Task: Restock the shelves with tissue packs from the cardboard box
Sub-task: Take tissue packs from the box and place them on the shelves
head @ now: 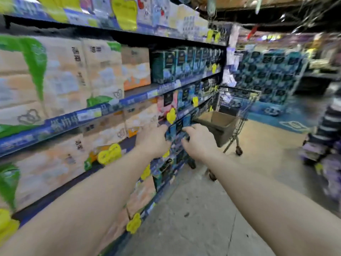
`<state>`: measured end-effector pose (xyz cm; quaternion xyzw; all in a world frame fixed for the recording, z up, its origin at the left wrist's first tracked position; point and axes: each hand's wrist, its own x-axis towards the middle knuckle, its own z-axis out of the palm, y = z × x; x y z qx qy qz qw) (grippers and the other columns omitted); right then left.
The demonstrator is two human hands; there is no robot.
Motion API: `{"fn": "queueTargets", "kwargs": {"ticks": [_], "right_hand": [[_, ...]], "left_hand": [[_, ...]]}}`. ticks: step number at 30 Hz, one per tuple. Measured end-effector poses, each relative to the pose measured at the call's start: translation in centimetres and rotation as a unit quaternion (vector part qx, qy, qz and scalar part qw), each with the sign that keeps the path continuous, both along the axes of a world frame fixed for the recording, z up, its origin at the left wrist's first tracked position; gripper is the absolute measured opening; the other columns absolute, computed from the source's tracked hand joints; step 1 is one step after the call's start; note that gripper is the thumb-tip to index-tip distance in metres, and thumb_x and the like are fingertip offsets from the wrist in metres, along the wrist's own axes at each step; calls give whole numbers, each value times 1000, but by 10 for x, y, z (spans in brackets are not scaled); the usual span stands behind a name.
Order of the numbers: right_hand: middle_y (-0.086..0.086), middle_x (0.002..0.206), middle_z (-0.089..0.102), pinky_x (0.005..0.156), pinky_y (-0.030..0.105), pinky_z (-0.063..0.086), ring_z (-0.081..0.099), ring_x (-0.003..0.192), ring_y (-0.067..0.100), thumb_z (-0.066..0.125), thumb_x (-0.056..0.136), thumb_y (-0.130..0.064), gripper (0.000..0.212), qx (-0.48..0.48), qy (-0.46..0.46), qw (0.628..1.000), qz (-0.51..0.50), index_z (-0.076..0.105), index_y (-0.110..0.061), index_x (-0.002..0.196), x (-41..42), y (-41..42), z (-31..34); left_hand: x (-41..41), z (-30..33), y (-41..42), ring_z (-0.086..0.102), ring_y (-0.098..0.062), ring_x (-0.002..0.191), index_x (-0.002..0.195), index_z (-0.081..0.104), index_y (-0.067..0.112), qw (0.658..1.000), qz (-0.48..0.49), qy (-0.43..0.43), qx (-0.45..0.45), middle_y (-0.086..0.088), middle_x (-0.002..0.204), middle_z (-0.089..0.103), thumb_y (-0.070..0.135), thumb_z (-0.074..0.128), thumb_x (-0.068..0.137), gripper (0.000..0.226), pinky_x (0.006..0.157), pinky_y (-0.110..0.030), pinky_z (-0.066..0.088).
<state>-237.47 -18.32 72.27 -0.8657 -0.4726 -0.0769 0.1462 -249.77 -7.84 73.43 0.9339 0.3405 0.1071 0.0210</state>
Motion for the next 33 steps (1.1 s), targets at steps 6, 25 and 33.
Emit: {"fn": "queueTargets", "kwargs": {"ticks": [6,25,33], "right_hand": [[7,145,40,101,41,40,37,133,30,48,94,-42,50,-20,12,997,-75,44,-27,142,117,19,-14],[4,133,49,102,42,43,45,123,26,52,92,-38,45,15,49,982,-182,49,-27,135,503,89,-52],[3,134,49,100,40,45,47,122,25,55,92,-36,45,-14,54,989,-137,49,-29,136,710,112,-55]], "left_hand": [[134,-21,50,47,-31,121,140,41,28,996,-80,20,25,-6,133,48,56,48,90,58,98,-46,42],[551,-62,119,48,-30,119,131,48,27,982,-183,31,16,-6,125,52,49,51,87,49,101,-46,38],[741,-64,138,46,-29,122,136,42,26,991,-128,44,-9,-6,131,50,50,50,89,54,99,-43,38]]}}
